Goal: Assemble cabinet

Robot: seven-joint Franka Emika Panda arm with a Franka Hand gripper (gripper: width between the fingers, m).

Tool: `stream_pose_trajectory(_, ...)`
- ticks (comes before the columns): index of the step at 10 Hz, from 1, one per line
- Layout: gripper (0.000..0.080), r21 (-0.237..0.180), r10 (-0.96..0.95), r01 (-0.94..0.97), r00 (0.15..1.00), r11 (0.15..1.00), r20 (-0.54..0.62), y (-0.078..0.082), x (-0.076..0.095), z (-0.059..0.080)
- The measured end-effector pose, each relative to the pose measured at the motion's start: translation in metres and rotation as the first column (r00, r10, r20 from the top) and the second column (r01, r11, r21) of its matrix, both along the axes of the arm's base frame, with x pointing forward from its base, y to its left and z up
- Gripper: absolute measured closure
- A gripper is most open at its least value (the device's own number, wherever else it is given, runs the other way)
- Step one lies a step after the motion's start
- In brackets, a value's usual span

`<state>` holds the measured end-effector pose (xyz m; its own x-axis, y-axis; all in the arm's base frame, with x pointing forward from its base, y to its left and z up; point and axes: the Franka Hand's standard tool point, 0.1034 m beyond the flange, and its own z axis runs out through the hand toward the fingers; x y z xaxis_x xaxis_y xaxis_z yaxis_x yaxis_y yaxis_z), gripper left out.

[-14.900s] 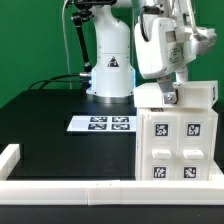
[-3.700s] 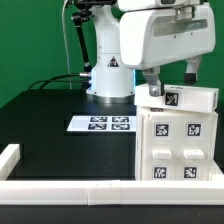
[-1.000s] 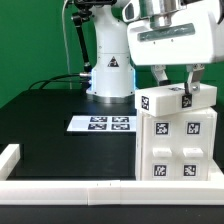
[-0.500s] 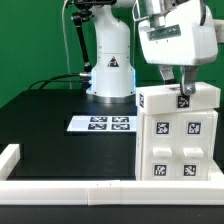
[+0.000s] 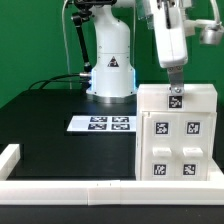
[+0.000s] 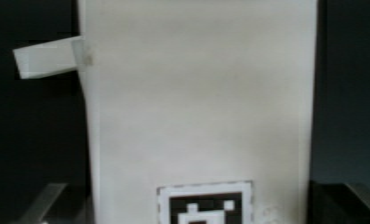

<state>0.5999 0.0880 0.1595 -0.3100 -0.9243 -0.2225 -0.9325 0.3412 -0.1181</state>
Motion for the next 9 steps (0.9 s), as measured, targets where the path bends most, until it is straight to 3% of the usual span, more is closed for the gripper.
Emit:
stream_pose_trajectory(5,0.0242,0.103,-0.206,0.209,0.978,0.973,-0.033,-0.0029,0.0024,0.0023)
stream_pose_trajectory(6,0.0242,0.102,-0.198,0.2,0.98,0.974,-0.031,-0.0029,0.0025,0.0023)
stream_pose_trajectory(7,0.019,0.1,-0.183,0.185,0.983,0.978,-0.027,-0.0019,0.0022,0.0018)
stream_pose_trajectory(8,0.0069,0.098,-0.171,0.173,0.985,0.98,-0.025,-0.0007,0.0018,0.0016)
stream_pose_trajectory(9,0.0069,0.098,-0.17,0.17,0.985,0.981,-0.01,0.0002,0.003,0.0039)
